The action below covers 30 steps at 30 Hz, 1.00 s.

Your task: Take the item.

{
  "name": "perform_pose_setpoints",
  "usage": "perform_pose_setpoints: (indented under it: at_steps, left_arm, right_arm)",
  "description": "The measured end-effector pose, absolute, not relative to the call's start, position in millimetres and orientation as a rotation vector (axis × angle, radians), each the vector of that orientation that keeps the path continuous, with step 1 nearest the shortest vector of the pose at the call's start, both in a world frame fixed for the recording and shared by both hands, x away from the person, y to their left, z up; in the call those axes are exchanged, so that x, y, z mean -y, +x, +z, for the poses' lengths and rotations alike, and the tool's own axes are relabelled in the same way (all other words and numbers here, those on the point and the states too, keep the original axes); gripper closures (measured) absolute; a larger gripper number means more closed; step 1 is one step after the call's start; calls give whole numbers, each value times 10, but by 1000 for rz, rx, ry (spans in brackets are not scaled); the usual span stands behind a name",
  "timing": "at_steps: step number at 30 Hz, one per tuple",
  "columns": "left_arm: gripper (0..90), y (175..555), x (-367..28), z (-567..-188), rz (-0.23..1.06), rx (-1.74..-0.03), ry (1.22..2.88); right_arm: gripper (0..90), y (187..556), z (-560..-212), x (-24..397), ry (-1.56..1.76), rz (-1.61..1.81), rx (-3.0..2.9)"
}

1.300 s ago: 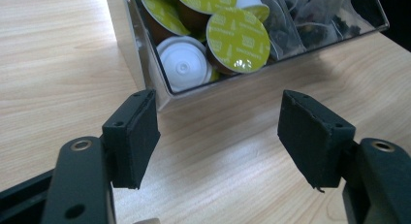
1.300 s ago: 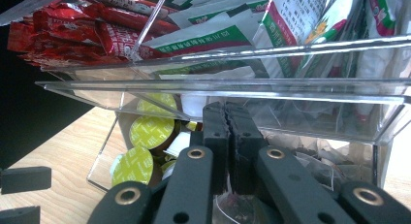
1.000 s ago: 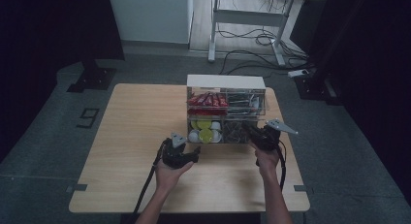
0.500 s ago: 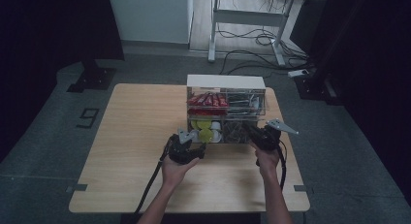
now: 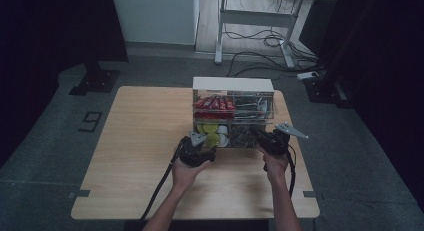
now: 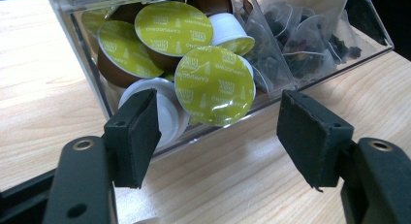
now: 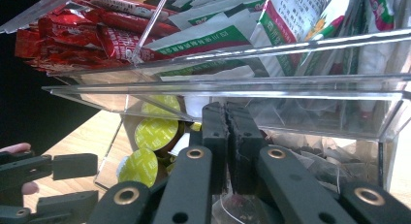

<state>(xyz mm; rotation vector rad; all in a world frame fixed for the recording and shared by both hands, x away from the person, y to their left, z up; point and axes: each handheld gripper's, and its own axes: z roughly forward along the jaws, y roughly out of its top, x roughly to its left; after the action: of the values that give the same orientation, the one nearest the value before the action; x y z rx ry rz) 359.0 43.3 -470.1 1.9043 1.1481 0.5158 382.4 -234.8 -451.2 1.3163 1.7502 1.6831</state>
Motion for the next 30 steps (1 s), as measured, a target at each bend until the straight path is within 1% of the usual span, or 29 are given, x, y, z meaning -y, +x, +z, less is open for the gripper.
perform_pose_setpoints:
  at_steps: [10, 30]
  left_arm:
    - [311, 3683, -382, -4693, 552, -1162, 1887]
    - [304, 3835, -206, -4824, 585, -1201, 1897]
  right_arm:
    - [869, 3840, -4520, 2368, 1324, 1702, -1753]
    - [867, 3840, -4518, 2399, 1328, 1708, -1751]
